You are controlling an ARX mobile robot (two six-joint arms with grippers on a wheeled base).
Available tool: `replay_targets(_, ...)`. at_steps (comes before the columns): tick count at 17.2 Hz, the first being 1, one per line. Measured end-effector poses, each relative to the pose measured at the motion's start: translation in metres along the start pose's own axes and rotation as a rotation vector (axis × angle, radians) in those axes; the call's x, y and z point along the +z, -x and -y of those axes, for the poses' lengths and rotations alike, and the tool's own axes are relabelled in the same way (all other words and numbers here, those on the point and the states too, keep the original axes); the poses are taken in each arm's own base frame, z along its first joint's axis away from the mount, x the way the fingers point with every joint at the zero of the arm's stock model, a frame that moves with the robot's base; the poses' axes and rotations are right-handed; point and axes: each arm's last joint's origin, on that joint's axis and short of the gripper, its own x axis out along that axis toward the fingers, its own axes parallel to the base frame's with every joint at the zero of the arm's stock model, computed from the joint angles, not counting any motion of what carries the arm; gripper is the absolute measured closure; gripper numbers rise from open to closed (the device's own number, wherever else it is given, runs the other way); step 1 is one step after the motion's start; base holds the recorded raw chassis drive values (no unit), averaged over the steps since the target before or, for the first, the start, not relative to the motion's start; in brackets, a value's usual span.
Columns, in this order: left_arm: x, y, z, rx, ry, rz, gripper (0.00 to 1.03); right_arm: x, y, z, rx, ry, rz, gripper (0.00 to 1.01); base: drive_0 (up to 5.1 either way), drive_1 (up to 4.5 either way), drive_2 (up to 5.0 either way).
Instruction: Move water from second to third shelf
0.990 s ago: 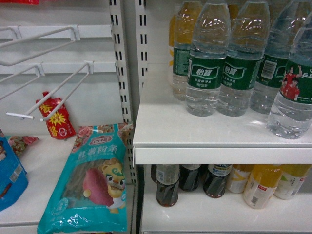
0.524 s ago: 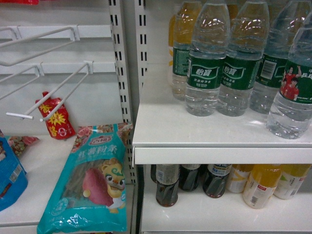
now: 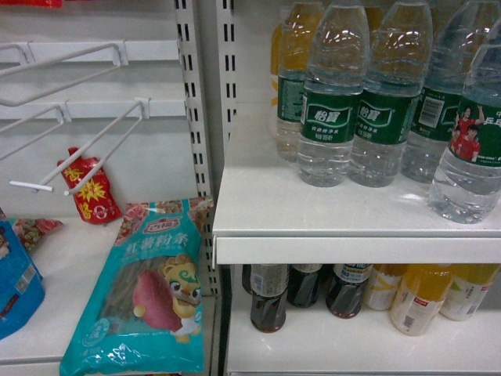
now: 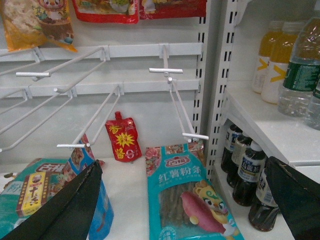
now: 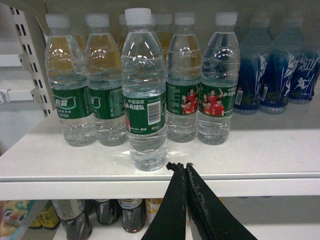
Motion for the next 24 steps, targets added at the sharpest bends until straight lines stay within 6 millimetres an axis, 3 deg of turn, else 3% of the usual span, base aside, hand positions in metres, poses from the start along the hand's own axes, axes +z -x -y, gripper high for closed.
replay_targets(8, 0.0, 0.0, 0.0, 0.0, 0.0, 0.0, 0.05, -0.001, 0.015, 0.0, 0.0, 0.0, 0.01, 0.99, 0.0, 0.0, 0.0)
replay_targets(15, 0.0, 0.0, 0.0, 0.0, 0.0, 0.0, 0.05, -0.004, 0.015, 0.0, 0.0, 0.0, -0.012, 0.96, 0.0, 0.0, 0.0)
replay_targets(22, 0.0, 0.0, 0.0, 0.0, 0.0, 0.0, 0.05, -0.004, 0.015, 0.0, 0.0, 0.0, -0.012, 0.07, 0.0, 0.0, 0.0)
replay_targets(23, 0.0, 0.0, 0.0, 0.0, 0.0, 0.0, 0.05, -0.004, 0.015, 0.0, 0.0, 0.0, -0.012, 0.02, 0.0, 0.0, 0.0)
replay_targets(24, 0.0, 0.0, 0.0, 0.0, 0.0, 0.0, 0.05, -0.004, 0.015, 0.0, 0.0, 0.0, -0.012, 0.04, 0.0, 0.0, 0.0)
